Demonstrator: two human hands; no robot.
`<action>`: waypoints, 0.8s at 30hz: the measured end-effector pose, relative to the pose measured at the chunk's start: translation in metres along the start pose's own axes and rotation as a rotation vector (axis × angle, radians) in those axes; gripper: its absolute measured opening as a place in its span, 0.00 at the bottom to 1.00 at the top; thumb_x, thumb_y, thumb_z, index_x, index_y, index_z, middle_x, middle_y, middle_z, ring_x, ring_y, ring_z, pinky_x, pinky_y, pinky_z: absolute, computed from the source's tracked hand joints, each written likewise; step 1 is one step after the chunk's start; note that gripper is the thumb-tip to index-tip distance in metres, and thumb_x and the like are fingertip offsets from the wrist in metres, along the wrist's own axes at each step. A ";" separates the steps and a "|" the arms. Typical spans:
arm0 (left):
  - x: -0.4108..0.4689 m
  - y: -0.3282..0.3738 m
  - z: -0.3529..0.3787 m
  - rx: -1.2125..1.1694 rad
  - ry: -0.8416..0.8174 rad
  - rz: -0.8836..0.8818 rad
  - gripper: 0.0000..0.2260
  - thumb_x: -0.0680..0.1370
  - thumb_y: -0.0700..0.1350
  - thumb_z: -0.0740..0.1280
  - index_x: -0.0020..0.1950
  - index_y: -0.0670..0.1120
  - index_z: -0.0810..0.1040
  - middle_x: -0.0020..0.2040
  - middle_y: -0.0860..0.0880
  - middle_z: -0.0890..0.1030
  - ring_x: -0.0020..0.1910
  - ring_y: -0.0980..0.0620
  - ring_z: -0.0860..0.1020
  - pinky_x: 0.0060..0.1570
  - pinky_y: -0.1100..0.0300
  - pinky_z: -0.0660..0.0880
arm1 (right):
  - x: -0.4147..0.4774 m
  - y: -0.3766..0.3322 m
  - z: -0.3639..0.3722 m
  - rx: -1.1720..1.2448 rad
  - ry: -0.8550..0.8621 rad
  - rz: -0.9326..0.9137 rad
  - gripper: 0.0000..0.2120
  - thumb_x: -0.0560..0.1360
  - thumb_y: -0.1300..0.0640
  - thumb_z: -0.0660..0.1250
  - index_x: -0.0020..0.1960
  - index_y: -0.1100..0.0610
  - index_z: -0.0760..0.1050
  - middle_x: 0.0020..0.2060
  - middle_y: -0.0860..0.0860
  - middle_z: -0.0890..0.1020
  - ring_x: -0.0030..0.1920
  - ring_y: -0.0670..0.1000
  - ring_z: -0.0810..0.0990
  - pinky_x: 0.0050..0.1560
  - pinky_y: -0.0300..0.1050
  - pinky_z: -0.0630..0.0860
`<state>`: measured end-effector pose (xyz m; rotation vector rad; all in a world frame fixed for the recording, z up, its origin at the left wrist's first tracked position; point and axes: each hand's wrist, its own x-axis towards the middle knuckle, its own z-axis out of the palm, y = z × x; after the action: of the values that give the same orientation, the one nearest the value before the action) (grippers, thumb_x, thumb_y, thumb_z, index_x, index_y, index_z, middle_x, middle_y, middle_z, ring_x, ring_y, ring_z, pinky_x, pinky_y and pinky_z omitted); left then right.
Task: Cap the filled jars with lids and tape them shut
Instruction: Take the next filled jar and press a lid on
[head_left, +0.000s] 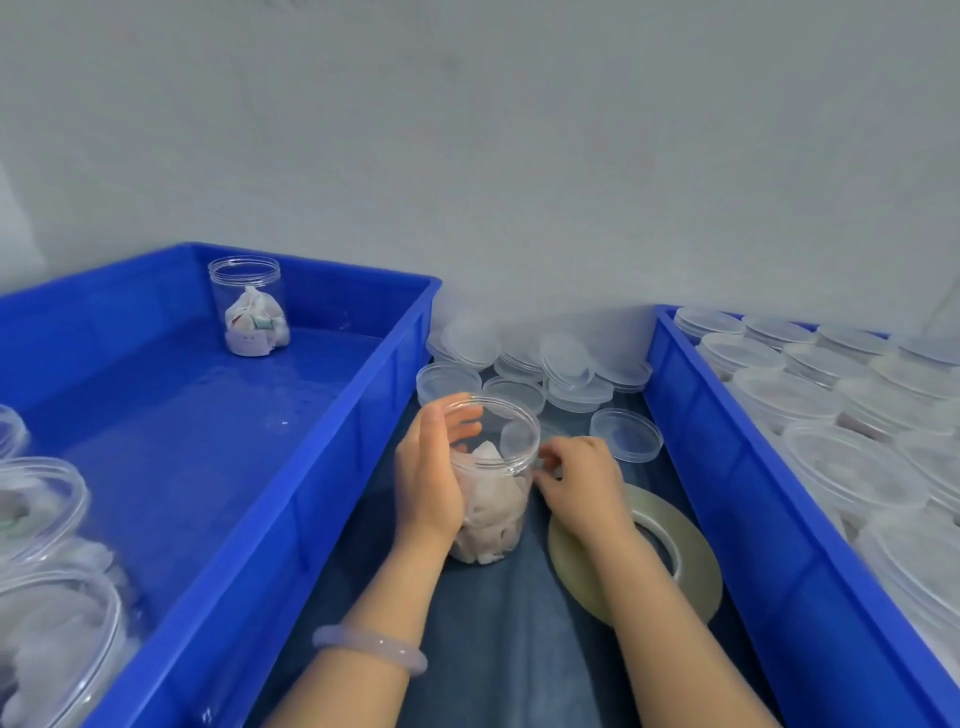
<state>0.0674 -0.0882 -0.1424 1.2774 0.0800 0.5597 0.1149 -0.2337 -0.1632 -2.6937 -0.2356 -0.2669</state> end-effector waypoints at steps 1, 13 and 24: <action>0.001 -0.001 0.001 -0.012 -0.010 -0.006 0.22 0.73 0.61 0.53 0.48 0.51 0.80 0.47 0.51 0.84 0.48 0.51 0.82 0.49 0.55 0.74 | -0.001 -0.002 -0.001 0.048 0.094 -0.022 0.08 0.77 0.56 0.64 0.54 0.54 0.78 0.49 0.51 0.80 0.56 0.54 0.74 0.53 0.46 0.70; 0.001 -0.006 0.000 -0.049 -0.042 -0.027 0.27 0.75 0.61 0.49 0.55 0.45 0.80 0.51 0.47 0.84 0.54 0.51 0.81 0.55 0.54 0.76 | -0.004 -0.057 -0.062 0.731 0.181 0.157 0.14 0.76 0.59 0.61 0.32 0.60 0.66 0.26 0.50 0.66 0.31 0.49 0.63 0.33 0.43 0.63; 0.000 -0.004 -0.004 -0.063 -0.066 -0.059 0.32 0.69 0.71 0.50 0.50 0.51 0.83 0.50 0.46 0.84 0.56 0.47 0.80 0.62 0.43 0.72 | -0.028 -0.082 -0.061 0.436 -0.043 -0.329 0.21 0.74 0.44 0.67 0.66 0.47 0.74 0.67 0.41 0.71 0.68 0.40 0.66 0.67 0.39 0.62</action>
<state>0.0677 -0.0856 -0.1469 1.2267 0.0446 0.4653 0.0621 -0.1899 -0.0825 -2.2223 -0.6705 -0.2230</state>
